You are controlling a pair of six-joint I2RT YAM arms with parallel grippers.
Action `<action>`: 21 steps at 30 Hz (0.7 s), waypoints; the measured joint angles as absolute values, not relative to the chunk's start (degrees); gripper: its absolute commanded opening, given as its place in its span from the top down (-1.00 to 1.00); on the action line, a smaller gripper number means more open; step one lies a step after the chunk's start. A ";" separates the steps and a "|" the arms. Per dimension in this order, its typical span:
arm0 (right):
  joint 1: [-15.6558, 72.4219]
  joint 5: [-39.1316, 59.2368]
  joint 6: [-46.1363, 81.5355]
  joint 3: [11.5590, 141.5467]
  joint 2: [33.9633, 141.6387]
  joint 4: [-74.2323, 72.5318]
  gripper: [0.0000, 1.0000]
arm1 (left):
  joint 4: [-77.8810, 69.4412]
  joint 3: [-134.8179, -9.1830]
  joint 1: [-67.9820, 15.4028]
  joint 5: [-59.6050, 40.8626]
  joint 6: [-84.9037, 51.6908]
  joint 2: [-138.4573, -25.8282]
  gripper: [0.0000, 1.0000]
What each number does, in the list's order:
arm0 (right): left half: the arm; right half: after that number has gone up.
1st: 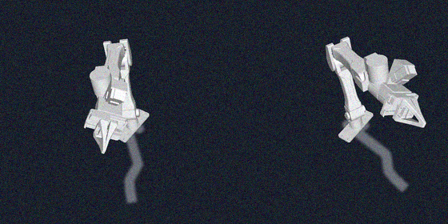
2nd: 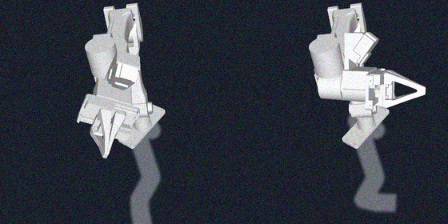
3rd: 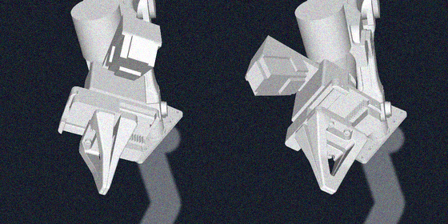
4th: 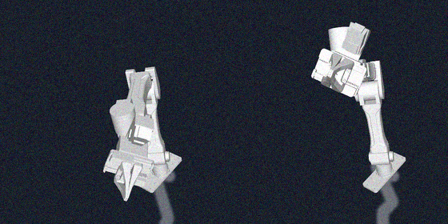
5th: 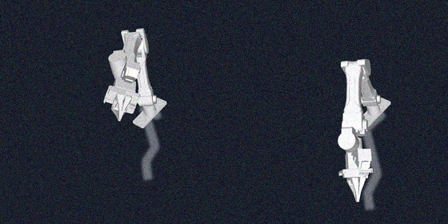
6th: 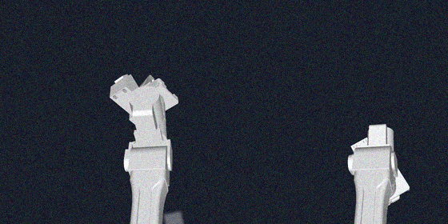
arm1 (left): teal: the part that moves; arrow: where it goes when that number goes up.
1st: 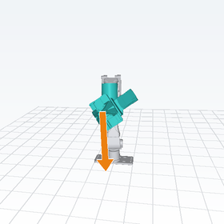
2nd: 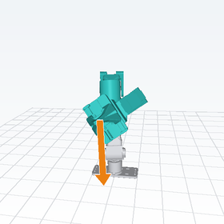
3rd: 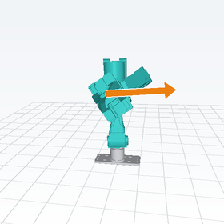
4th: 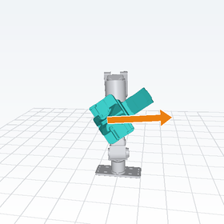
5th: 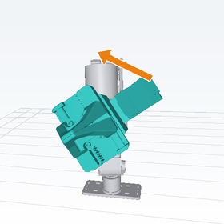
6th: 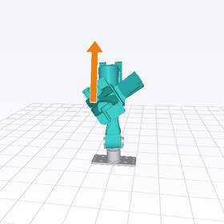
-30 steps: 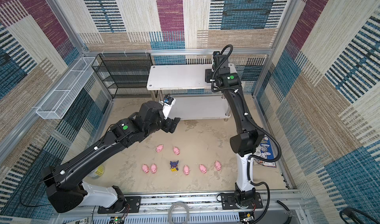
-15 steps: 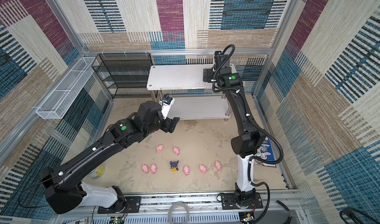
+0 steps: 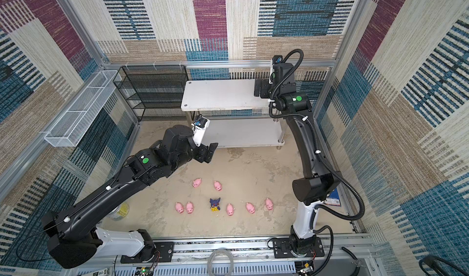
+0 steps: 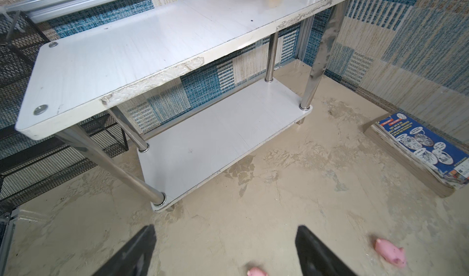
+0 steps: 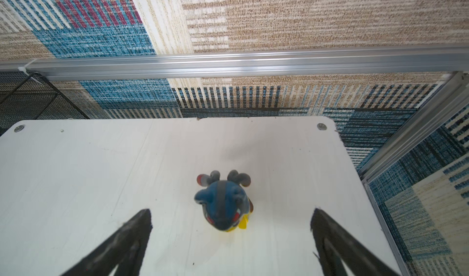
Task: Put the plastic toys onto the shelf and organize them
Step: 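Withdraw the right gripper from the shelf while the left gripper moves over the pink pigs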
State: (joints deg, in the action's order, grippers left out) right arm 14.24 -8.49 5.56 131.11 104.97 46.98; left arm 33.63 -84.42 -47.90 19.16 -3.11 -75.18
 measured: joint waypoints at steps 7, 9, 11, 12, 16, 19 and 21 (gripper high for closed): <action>14.28 -6.98 7.49 114.96 92.71 42.35 -1.00 | 33.74 -80.86 -47.86 19.35 -5.02 -70.32 -0.82; 14.28 -6.48 8.10 111.37 89.21 41.34 -1.00 | 33.87 -79.05 -47.90 19.35 -6.11 -68.47 -0.82; 14.28 -6.42 8.71 107.55 85.45 39.90 -1.00 | 34.02 -77.01 -47.90 19.35 -7.35 -66.52 -0.81; 14.28 -6.28 9.02 105.49 83.29 39.48 -1.00 | 34.06 -75.75 -47.92 19.35 -7.90 -65.43 -0.81; 14.28 -4.99 10.79 96.31 74.54 36.62 -1.00 | 34.09 -70.37 -48.07 19.31 -11.16 -61.43 -0.79; 14.28 -2.94 12.47 88.33 68.75 34.46 -1.00 | 34.04 -66.00 -48.18 19.14 -13.76 -59.20 -0.77; 14.28 -1.61 13.47 82.43 65.52 33.63 -1.00 | 34.11 -63.48 -48.31 19.11 -15.25 -58.43 -0.75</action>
State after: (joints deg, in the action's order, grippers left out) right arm 14.28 -1.61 13.47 82.43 65.52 33.63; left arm 34.11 -63.48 -48.31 19.11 -15.25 -58.43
